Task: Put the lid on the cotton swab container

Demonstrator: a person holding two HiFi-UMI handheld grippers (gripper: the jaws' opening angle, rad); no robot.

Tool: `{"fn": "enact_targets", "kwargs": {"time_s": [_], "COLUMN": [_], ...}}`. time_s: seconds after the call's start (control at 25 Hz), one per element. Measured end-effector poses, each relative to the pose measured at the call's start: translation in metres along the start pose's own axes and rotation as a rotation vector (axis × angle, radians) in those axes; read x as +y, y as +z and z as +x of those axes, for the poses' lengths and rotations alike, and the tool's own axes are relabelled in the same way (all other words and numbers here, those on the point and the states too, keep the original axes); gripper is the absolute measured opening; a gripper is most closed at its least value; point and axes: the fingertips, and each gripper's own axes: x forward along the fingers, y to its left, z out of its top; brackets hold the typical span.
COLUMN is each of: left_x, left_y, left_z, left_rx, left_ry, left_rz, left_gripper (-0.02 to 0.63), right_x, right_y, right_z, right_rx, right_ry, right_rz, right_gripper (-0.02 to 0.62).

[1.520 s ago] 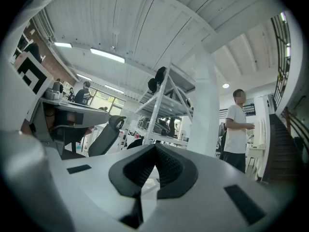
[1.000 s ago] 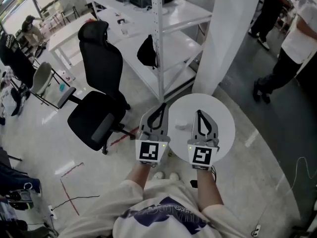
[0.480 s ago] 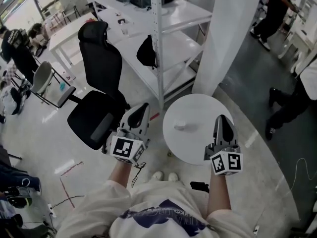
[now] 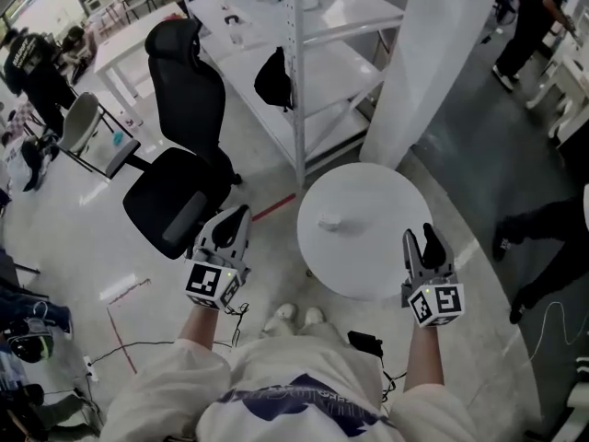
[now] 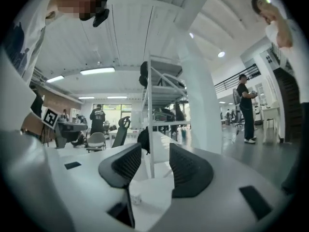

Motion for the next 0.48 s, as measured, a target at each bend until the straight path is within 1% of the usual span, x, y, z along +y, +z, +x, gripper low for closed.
{"fn": "enact_targets", "kwargs": {"time_s": [0.12,0.24,0.32,0.4,0.48], "left_x": [-0.004,-0.004,-0.004,-0.004,-0.002], "left_y": [-0.013,-0.023,-0.029,-0.034,-0.042], "left_z": [-0.006,-0.013,-0.017,-0.019,-0.019], "left_rx": [0.034,0.052,0.063,0.075,0.093], "left_ry": [0.023,0.06,0.078,0.088,0.087], "left_rz": [-0.003,-0.033,-0.049,-0.062,-0.071], "left_gripper": [0.0,0.0,0.0,0.0,0.0], "right_x": [0.012,0.033,0.046,0.055,0.06], "right_y": [-0.043,-0.09,-0.121,-0.153,-0.183], "right_z": [0.018,0.035,0.047,0.059,0.074], "right_rx": [0.147,0.294,0.376,0.456,0.53], "right_ry": [0.132,0.282,0.369,0.432,0.475], "right_rz": [-0.054,-0.112,-0.155,-0.184,-0.19], "right_gripper": [0.237,0.289,0.299,0.316,0.339]}}
